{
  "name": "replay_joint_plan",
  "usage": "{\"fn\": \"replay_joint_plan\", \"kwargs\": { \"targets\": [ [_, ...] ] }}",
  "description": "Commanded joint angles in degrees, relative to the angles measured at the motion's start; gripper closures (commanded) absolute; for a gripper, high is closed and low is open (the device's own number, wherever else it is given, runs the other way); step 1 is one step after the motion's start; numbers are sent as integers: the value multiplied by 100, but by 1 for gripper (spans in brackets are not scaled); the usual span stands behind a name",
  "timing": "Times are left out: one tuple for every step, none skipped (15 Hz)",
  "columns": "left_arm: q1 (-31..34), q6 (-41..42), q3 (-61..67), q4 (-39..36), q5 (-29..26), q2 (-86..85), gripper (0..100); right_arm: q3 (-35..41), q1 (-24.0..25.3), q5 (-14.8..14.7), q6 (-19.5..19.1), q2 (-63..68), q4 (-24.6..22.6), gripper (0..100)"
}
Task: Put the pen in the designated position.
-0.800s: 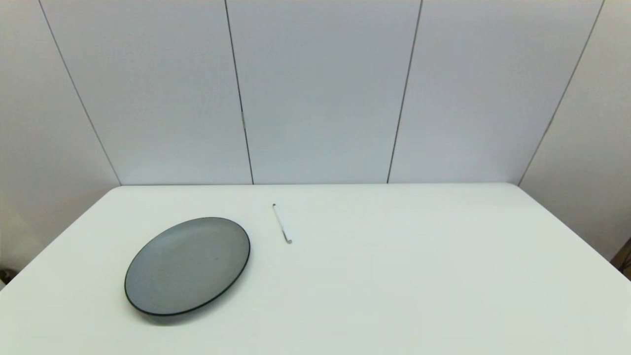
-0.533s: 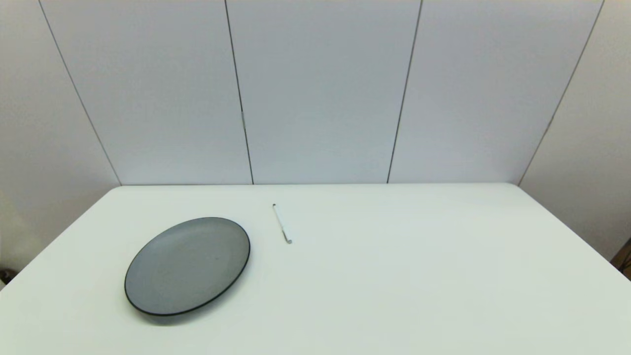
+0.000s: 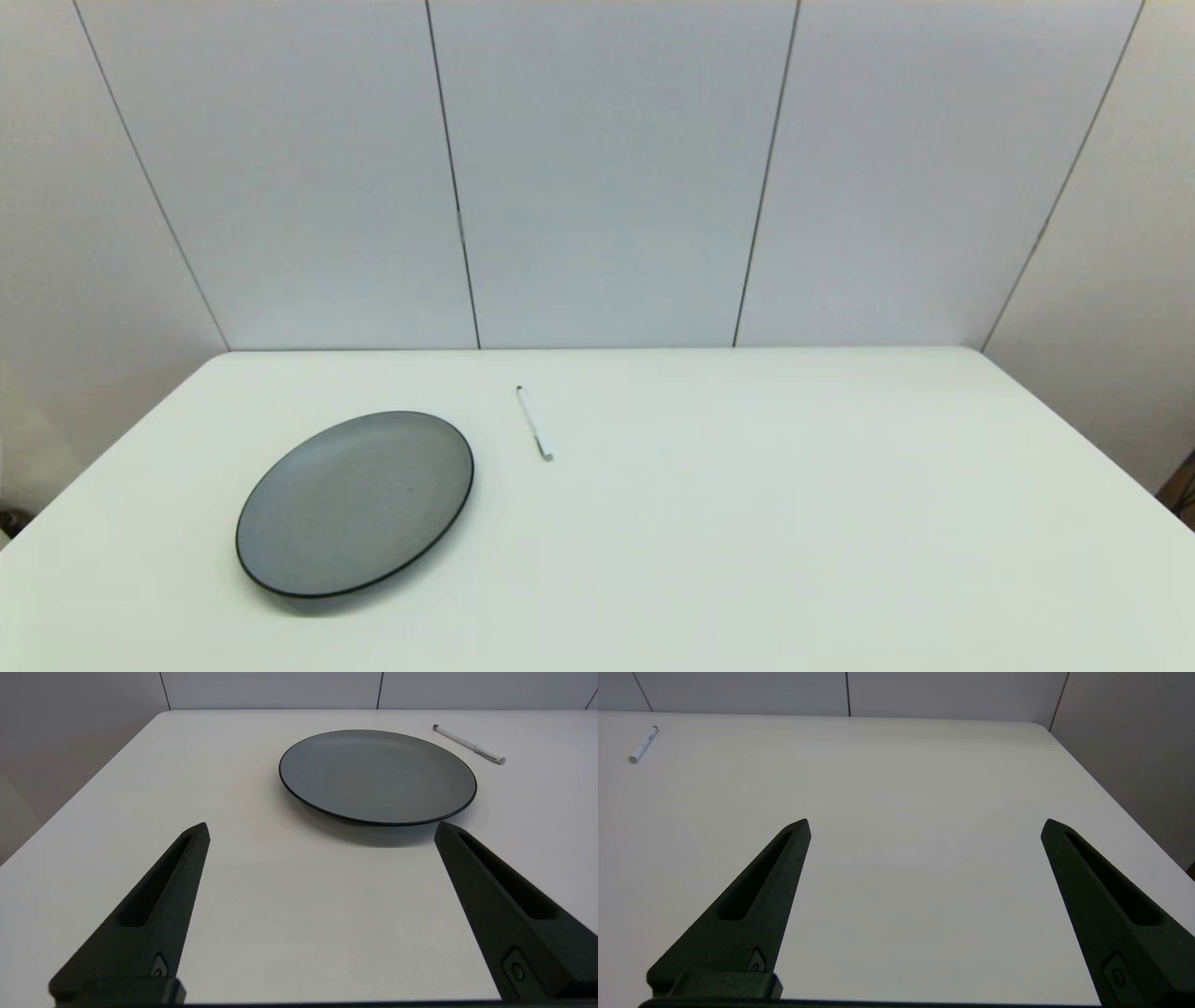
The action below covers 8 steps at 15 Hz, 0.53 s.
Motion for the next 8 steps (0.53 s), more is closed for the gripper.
{"fn": "replay_joint_plan", "kwargs": {
  "targets": [
    [2, 3, 0, 2, 5, -9, 0, 1, 0, 4, -3, 6, 0, 0],
    [2, 3, 0, -6, 5, -9, 0, 1, 0, 4, -3, -2, 0, 0],
    [2, 11, 0, 2, 5, -9, 0, 1, 0, 4, -3, 6, 0, 0],
    [2, 3, 0, -6, 5, -9, 0, 1, 0, 4, -3, 6, 0, 0],
    [2, 3, 0, 2, 5, -9, 0, 1, 0, 4, -3, -2, 0, 0],
    [2, -6, 0, 2, 5, -9, 0, 1, 0, 4, -3, 6, 0, 0],
    [2, -15, 0, 2, 5, -9, 0, 1, 0, 4, -3, 6, 0, 0],
    [2, -50, 0, 2, 5, -9, 0, 1, 0, 4, -3, 6, 0, 0]
  ]
}}
